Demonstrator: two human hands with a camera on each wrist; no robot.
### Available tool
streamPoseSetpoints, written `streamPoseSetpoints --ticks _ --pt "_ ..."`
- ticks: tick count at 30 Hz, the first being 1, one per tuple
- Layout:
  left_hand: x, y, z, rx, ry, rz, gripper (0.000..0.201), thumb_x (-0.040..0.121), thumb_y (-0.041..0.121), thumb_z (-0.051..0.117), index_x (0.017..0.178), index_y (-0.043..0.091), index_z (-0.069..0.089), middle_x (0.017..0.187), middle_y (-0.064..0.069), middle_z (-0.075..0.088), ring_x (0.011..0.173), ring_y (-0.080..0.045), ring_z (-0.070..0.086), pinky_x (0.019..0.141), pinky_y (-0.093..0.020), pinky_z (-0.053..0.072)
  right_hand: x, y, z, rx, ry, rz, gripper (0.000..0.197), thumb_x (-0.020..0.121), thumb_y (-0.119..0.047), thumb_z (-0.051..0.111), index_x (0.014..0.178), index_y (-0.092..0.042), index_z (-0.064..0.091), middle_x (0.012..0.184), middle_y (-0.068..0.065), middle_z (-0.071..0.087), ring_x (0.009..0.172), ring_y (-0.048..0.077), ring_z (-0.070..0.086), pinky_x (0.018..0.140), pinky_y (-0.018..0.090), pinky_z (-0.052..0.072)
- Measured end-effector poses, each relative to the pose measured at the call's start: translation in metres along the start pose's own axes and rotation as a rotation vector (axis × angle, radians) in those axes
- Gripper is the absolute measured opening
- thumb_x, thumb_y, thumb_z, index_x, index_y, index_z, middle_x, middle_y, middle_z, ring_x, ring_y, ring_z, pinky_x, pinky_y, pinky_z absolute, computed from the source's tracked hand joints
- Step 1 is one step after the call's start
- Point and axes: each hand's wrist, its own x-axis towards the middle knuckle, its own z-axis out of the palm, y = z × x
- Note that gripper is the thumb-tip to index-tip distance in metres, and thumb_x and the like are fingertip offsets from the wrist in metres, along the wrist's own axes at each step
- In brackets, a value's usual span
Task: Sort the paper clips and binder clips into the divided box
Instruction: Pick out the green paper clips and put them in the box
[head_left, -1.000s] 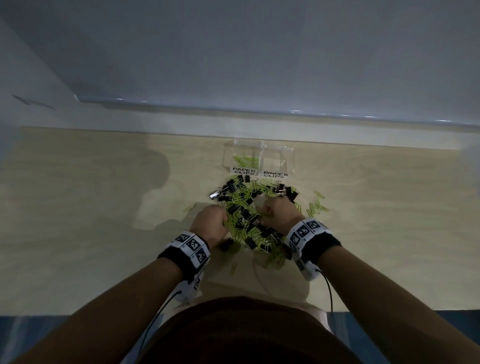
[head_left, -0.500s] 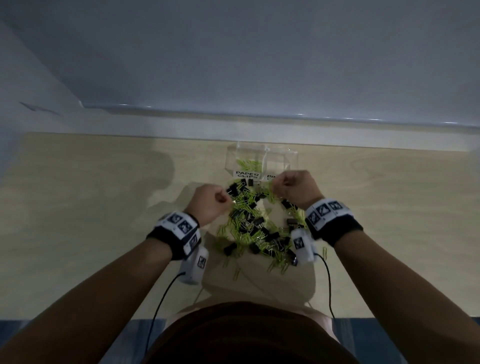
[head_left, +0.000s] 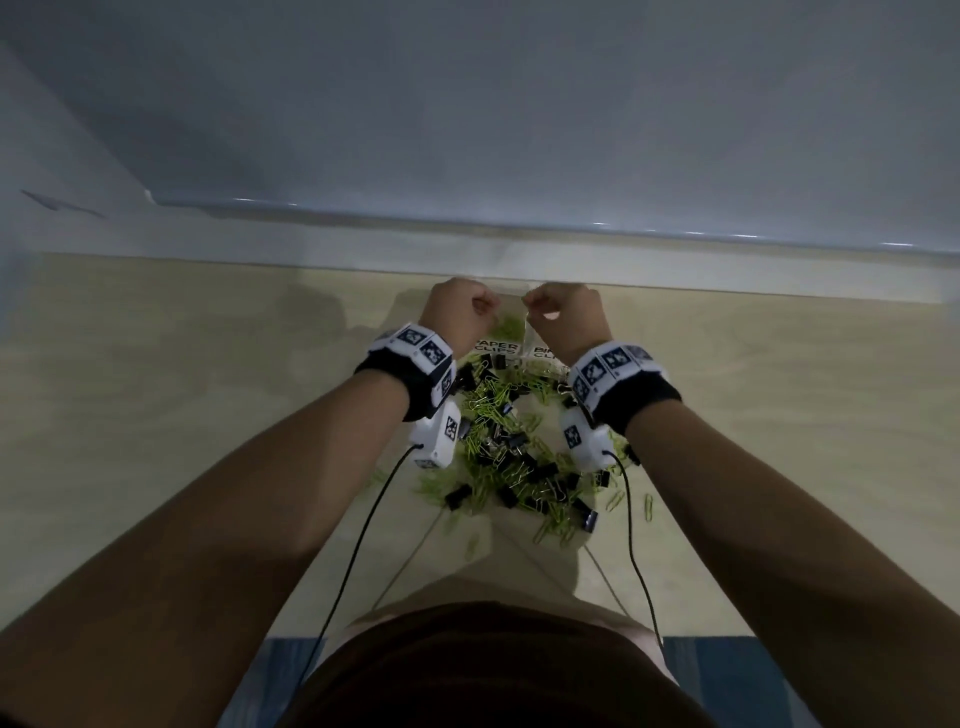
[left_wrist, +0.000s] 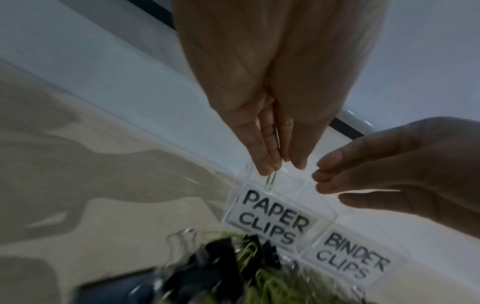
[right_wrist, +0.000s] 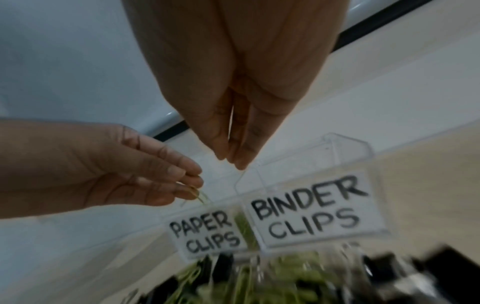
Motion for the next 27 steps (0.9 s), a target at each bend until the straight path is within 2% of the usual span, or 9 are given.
streamPoseSetpoints --ticks 2,4,6,11,14,16,19,23,27 --pt "-0.017 -0.009 0.0 0.013 0.0 0.032 0.018 0.086 0.013 0.063 0.103 0.009 0.067 0.102 -0.002 0.07 0.084 -0.008 0.062 0.071 -0.008 0.044 -0.022 0.008 -0.002 0.004 0.018 -0.056 0.014 0.085 -0.002 0.061 0.095 -0.007 0.069 0.094 0.006 0.072 0.083 0.015 0.066 0.083 0.026 0.055" --pt "-0.038 -0.019 0.001 0.023 -0.014 0.053 0.015 0.087 0.014 0.061 0.101 0.01 0.067 0.1 -0.001 0.069 0.082 -0.006 0.061 0.069 -0.008 0.045 -0.043 0.018 0.0 -0.022 -0.043 -0.059 0.014 0.087 -0.002 0.058 0.093 -0.007 0.069 0.093 0.005 0.071 0.082 0.014 0.066 0.08 0.021 0.053" --pt "-0.061 -0.029 0.005 0.052 -0.074 0.049 0.012 0.087 0.013 0.061 0.098 0.011 0.067 0.097 0.0 0.069 0.08 -0.006 0.061 0.076 -0.015 0.051 -0.058 0.027 0.007 -0.067 -0.125 -0.055 0.016 0.087 -0.001 0.057 0.09 -0.008 0.07 0.093 0.004 0.071 0.08 0.012 0.065 0.077 0.016 0.051" --pt "-0.093 -0.047 0.031 0.204 -0.218 0.059 0.018 0.086 0.017 0.063 0.103 0.013 0.065 0.102 -0.002 0.064 0.092 -0.015 0.062 0.086 -0.032 0.053 -0.074 0.032 0.029 -0.187 -0.324 -0.016 0.018 0.084 -0.002 0.055 0.086 -0.013 0.069 0.09 0.002 0.07 0.079 0.014 0.064 0.075 0.023 0.054" --pt "-0.091 -0.042 0.047 0.321 -0.151 0.05 0.035 0.086 0.026 0.063 0.119 0.014 0.055 0.119 -0.002 0.053 0.101 -0.018 0.056 0.088 -0.034 0.051 -0.081 0.028 0.039 -0.237 -0.285 0.047 0.003 0.083 -0.014 0.062 0.084 -0.012 0.064 0.088 0.002 0.065 0.08 0.018 0.061 0.072 0.03 0.053" --pt "-0.086 -0.038 0.053 0.375 -0.125 0.033 0.04 0.086 0.026 0.064 0.122 0.014 0.051 0.124 -0.004 0.048 0.106 -0.021 0.054 0.088 -0.036 0.05 -0.085 0.023 0.045 -0.25 -0.241 0.09 0.011 0.08 -0.017 0.067 0.085 -0.009 0.06 0.091 0.002 0.058 0.079 0.017 0.054 0.07 0.028 0.047" --pt "-0.084 -0.043 0.052 0.36 -0.132 0.005 0.038 0.085 0.02 0.065 0.12 0.017 0.05 0.126 -0.004 0.046 0.105 -0.023 0.055 0.086 -0.037 0.05 -0.09 0.021 0.052 -0.235 -0.244 0.121 0.024 0.078 -0.017 0.071 0.097 -0.007 0.06 0.104 0.003 0.051 0.088 0.019 0.051 0.08 0.029 0.045" --pt "-0.099 -0.067 0.034 0.276 -0.194 0.003 0.042 0.084 0.012 0.065 0.123 0.021 0.05 0.13 0.003 0.043 0.1 -0.017 0.058 0.088 -0.033 0.052 -0.097 0.033 0.043 -0.2 -0.305 0.105 0.026 0.081 -0.009 0.066 0.106 -0.006 0.062 0.111 0.005 0.052 0.098 0.021 0.054 0.089 0.025 0.044" --pt "-0.111 -0.08 0.012 0.259 -0.248 0.016 0.05 0.078 0.012 0.07 0.124 0.022 0.052 0.122 0.003 0.047 0.1 -0.016 0.055 0.089 -0.032 0.049 -0.102 0.05 0.028 -0.246 -0.293 0.082 0.027 0.076 0.004 0.057 0.101 -0.005 0.063 0.111 0.008 0.055 0.096 0.024 0.057 0.079 0.023 0.043"
